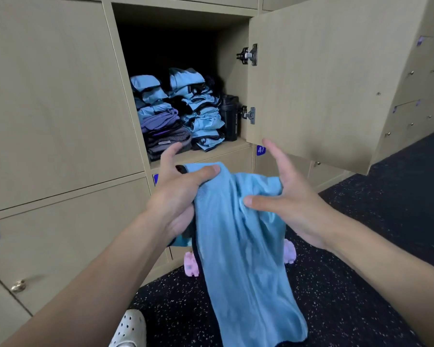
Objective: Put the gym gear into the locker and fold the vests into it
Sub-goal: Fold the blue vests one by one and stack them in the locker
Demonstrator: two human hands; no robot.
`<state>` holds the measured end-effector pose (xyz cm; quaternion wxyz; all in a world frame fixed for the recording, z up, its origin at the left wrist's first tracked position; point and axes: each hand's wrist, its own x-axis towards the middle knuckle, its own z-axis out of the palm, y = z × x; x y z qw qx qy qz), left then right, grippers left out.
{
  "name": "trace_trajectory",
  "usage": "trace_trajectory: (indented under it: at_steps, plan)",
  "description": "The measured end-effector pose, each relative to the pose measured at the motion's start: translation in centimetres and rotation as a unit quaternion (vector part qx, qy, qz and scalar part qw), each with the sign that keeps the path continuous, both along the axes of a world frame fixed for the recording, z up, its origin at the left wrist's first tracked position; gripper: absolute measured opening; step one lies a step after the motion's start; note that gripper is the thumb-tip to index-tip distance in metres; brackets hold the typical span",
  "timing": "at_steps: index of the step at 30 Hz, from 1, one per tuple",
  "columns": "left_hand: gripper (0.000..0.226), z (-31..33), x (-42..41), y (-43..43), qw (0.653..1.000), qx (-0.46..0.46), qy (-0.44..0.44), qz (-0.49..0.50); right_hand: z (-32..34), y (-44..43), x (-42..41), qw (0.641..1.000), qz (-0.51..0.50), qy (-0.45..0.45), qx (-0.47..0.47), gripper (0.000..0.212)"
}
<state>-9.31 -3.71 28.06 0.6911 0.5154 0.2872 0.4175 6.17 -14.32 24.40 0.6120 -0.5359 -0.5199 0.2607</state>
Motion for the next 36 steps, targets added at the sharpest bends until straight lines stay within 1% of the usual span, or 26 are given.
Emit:
trace_trajectory:
  at_steps: [2, 4, 7, 9, 11, 13, 14, 16, 18, 19, 21, 23, 24, 26, 29, 31, 34, 36]
  plan:
    - [0.096, -0.7, 0.0, -0.2, 0.999, 0.002, 0.038, -0.02, 0.2, 0.3, -0.2, 0.999, -0.047, 0.0, 0.021, 0.096]
    - [0.109, -1.4, 0.1, -0.6, 0.995, 0.009, 0.077, -0.067, 0.6, 0.4, -0.1, 0.994, -0.095, 0.031, 0.045, 0.09]
    - [0.119, -2.0, 0.2, -1.0, 0.991, 0.025, 0.084, -0.105, 1.3, 0.3, 0.6, 0.989, -0.113, 0.073, 0.064, 0.089]
    - [0.117, -1.7, 0.1, -0.8, 0.994, 0.027, 0.051, -0.09, 1.5, 0.0, 0.9, 0.993, -0.076, 0.085, 0.039, 0.099]
    - [0.108, -1.1, 0.1, -0.4, 0.997, 0.026, 0.022, -0.062, 1.1, -0.2, 0.9, 0.997, 0.007, 0.08, -0.011, 0.112]
    - [0.103, -0.9, 0.2, 0.0, 0.999, 0.025, 0.011, -0.032, 0.6, -0.3, 0.6, 0.996, 0.047, 0.065, -0.028, 0.111]
    - [0.104, -1.0, 0.2, 0.2, 1.0, 0.023, 0.01, -0.019, 0.5, -0.3, 0.3, 0.998, 0.038, 0.054, -0.021, 0.107]
    - [0.11, -1.5, 0.0, 0.1, 0.999, 0.024, 0.037, -0.017, 0.7, 0.0, 0.1, 0.999, -0.018, 0.049, 0.009, 0.1]
    - [0.12, -2.0, 0.0, -0.2, 0.996, 0.023, 0.075, -0.052, 1.0, 0.3, 0.4, 0.995, -0.075, 0.046, 0.041, 0.094]
    - [0.121, -2.2, 0.1, -0.4, 0.994, 0.017, 0.076, -0.072, 1.1, 0.4, 0.7, 0.993, -0.095, 0.047, 0.047, 0.092]
    - [0.117, -2.1, 0.2, -0.6, 0.995, 0.014, 0.062, -0.077, 1.1, 0.3, 1.2, 0.994, -0.088, 0.056, 0.041, 0.097]
    - [0.115, -1.6, 0.3, -0.3, 0.997, 0.017, 0.049, -0.057, 1.1, 0.0, 1.1, 0.999, -0.042, 0.029, -0.004, 0.107]
    - [0.113, -1.3, 0.2, -0.3, 0.998, 0.014, 0.04, -0.045, 0.9, -0.3, 0.9, 1.0, -0.022, 0.009, -0.021, 0.108]
    - [0.109, -1.0, 0.0, -0.2, 0.999, -0.001, 0.034, -0.023, 0.7, -0.3, 0.7, 0.999, -0.03, 0.0, -0.025, 0.105]
    - [0.107, -1.0, -0.3, -0.3, 0.998, -0.029, 0.055, -0.008, 1.1, 0.0, 0.4, 0.996, -0.065, 0.058, 0.013, 0.096]
    - [0.106, -1.1, -0.2, -0.4, 0.998, -0.048, 0.048, -0.016, 1.3, 0.1, 0.5, 0.993, -0.076, 0.087, 0.027, 0.089]
    - [0.112, -1.2, -0.1, -0.9, 0.994, -0.075, 0.046, -0.064, 1.3, 0.1, 0.6, 0.989, -0.075, 0.116, 0.048, 0.087]
    - [0.117, -1.7, -0.1, -1.5, 0.989, -0.078, 0.071, -0.099, 1.3, 0.0, 0.7, 0.989, -0.085, 0.111, 0.053, 0.087]
